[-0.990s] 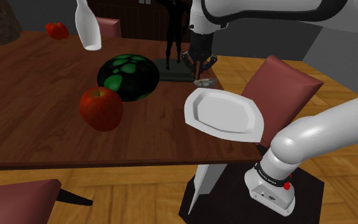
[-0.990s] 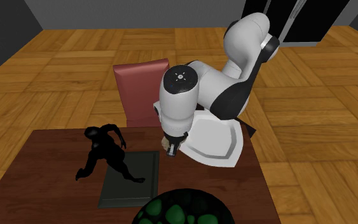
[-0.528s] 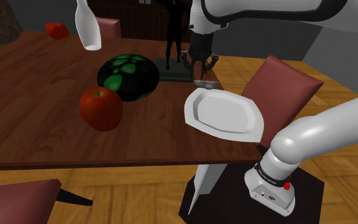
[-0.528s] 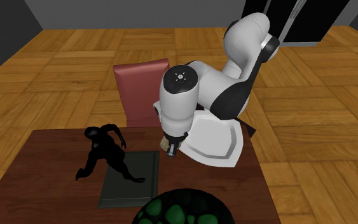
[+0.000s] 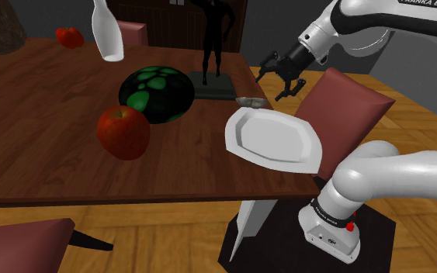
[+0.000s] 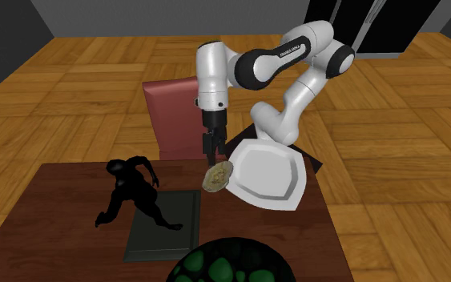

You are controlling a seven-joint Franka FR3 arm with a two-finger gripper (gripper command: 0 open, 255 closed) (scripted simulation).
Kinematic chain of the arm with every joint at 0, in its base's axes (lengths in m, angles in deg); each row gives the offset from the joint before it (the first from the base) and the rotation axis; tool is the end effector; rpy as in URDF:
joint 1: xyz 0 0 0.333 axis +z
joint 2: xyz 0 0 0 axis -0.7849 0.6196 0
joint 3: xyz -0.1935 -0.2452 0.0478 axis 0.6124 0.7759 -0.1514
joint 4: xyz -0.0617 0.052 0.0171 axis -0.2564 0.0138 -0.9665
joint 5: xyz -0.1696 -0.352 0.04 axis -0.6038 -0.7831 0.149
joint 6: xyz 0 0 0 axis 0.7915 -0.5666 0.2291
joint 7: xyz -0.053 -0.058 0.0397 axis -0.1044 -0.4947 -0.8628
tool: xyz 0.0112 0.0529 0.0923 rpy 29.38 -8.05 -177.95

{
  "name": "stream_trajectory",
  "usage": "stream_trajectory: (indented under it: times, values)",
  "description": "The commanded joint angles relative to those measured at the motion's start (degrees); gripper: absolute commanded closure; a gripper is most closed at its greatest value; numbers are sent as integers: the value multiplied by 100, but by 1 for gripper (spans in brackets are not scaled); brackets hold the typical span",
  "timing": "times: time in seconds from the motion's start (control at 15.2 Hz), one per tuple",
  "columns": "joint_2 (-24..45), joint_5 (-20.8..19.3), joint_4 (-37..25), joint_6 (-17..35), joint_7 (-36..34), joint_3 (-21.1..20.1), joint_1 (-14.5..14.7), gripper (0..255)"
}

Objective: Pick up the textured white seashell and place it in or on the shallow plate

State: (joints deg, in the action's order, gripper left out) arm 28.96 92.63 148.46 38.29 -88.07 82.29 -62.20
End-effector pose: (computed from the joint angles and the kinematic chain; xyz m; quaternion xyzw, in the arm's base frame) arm 0.2993 -0.0498 0.5641 -0.8240 0.4859 -0.0483 0.2874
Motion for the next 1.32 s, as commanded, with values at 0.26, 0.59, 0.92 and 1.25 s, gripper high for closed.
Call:
stream_trajectory:
  times: [0.26,0.59,0.92,1.25]
  values:
    - [-349,593,778,582,574,452,127,0]
    - [-235,761,936,895,627,324,234,0]
    - [-235,761,935,895,627,324,235,0]
    - [-235,761,935,894,627,325,234,255]
